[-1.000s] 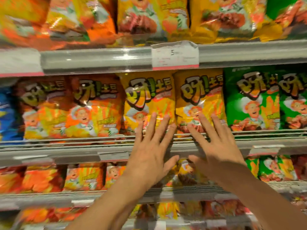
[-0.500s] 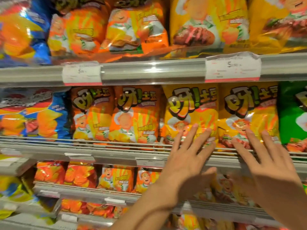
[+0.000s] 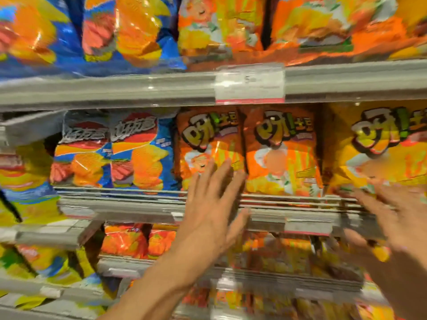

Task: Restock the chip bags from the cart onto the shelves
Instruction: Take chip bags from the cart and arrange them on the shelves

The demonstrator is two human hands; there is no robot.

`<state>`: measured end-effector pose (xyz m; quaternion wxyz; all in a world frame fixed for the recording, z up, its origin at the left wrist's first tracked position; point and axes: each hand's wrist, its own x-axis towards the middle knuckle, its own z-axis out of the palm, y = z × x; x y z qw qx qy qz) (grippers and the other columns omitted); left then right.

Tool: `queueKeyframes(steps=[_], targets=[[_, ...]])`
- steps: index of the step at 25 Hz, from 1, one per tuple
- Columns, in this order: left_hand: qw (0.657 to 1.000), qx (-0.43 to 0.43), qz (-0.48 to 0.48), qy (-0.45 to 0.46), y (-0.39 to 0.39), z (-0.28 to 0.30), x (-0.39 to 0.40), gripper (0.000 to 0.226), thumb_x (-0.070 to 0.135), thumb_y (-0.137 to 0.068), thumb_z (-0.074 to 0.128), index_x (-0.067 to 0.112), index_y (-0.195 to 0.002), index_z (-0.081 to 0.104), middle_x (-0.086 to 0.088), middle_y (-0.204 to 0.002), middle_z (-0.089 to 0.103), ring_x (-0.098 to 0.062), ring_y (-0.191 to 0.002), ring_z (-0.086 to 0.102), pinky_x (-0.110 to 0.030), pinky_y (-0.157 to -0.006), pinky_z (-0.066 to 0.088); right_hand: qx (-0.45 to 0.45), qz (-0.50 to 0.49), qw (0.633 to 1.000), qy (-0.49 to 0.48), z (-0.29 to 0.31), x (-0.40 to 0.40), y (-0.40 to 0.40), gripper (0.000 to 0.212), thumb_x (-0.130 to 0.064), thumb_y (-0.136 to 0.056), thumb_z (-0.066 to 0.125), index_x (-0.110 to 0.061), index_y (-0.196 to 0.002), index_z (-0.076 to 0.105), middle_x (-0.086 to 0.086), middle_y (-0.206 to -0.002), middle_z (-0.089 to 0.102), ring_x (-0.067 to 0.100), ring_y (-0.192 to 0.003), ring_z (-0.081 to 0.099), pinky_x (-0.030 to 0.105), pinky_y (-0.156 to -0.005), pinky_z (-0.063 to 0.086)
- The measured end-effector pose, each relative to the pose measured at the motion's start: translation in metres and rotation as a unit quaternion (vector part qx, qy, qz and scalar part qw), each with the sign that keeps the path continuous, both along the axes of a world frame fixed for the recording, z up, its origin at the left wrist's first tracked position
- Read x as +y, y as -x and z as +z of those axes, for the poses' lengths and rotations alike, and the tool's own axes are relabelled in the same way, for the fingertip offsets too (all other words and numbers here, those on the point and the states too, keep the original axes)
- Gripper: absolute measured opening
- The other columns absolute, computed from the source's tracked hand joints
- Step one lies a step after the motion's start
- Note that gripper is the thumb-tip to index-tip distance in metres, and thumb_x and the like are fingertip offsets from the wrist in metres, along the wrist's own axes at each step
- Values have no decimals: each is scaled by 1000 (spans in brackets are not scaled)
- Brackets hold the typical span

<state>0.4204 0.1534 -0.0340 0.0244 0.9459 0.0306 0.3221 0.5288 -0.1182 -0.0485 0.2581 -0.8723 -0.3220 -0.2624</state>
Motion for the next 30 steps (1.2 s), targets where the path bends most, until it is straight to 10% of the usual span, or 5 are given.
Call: queueKeyframes(steps=[5, 10, 13, 23, 30], targets=[[997, 73, 12, -14, 19, -15, 61, 79, 59, -94, 43, 16, -159, 25, -9, -168, 2, -34, -155, 0, -53, -124, 13, -96, 149, 984, 23, 46, 156, 45, 49, -27, -96, 48, -7, -141, 58, 17, -151, 51, 36, -142, 45, 45, -118, 30], [999, 46, 2, -6, 22, -25, 61, 72, 59, -86, 60, 12, -140, 58, -19, -157, 39, -40, -147, 33, -56, -116, 32, -79, 108, 948, 288, 113, 256, 9, 49, -44, -106, 38, -28, -152, 41, 8, -155, 47, 36, -136, 48, 47, -107, 42], [997, 74, 11, 9, 19, -27, 61, 88, 63, -88, 52, 20, -159, 25, -10, -168, 4, -40, -153, 15, -53, -124, 11, -68, 76, 925, 366, 126, 273, -17, 61, -57, -102, 36, -29, -156, 32, -1, -168, 26, 29, -150, 33, 50, -119, 32], [991, 126, -6, 34, 30, -17, 62, 88, 61, -91, 55, 21, -160, 16, -9, -169, 0, -40, -153, 7, -51, -124, -3, -113, -32, 926, 357, 109, 276, -6, 78, -73, -89, 23, -35, -157, 30, -7, -169, 22, 33, -151, 26, 58, -120, 23], [990, -85, 84, 77, 85, -40, 124, 72, 50, -88, 59, 17, -150, 45, -15, -160, 34, -38, -150, 25, -58, -119, 25, -214, 60, 969, 111, 87, 278, 22, 55, -33, -91, 57, -18, -143, 47, 27, -131, 54, 53, -109, 54, 60, -90, 49]])
